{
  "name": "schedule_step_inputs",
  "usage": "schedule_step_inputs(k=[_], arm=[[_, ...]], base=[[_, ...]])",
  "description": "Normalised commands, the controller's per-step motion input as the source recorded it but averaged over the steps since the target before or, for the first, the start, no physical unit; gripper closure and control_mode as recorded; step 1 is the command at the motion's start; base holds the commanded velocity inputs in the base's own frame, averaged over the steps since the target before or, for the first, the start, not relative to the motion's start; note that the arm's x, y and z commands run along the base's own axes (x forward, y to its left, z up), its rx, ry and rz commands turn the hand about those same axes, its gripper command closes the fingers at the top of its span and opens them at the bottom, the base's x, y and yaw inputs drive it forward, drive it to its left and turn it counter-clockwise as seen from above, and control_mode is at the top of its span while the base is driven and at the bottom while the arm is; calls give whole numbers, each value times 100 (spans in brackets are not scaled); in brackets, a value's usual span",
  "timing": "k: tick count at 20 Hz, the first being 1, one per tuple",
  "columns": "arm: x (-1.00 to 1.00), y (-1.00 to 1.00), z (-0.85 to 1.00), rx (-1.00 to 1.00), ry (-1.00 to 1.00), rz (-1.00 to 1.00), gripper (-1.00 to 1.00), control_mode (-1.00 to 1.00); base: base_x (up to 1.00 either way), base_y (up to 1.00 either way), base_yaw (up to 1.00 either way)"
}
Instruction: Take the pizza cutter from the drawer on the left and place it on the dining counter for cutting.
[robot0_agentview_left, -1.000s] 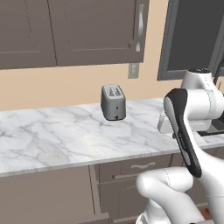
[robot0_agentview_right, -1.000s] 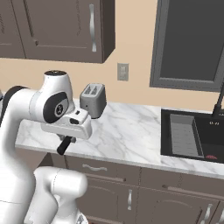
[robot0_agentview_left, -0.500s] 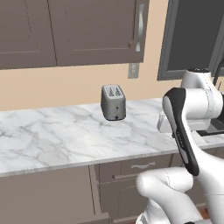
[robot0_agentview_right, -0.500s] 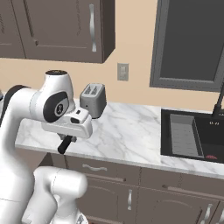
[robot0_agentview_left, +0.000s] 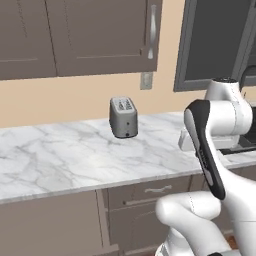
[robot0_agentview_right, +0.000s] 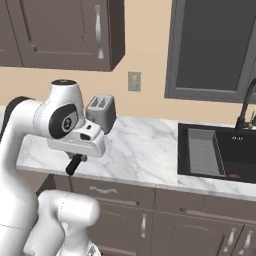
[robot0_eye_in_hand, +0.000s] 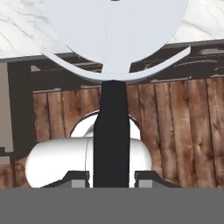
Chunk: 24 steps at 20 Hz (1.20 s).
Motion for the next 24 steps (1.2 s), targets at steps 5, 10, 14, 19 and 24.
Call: schedule_step_inputs(k=[5, 10, 14, 19, 24], arm=[[0, 0, 0, 0, 0, 0, 100, 100], [0, 0, 0, 0, 0, 0, 100, 100], [0, 0, 0, 0, 0, 0, 100, 100], [0, 0, 0, 0, 0, 0, 100, 100], [0, 0, 0, 0, 0, 0, 100, 100]], base=[[-44, -90, -41], [-43, -94, -60], [-8, -83, -71], [0, -70, -81], [0, -54, -86]])
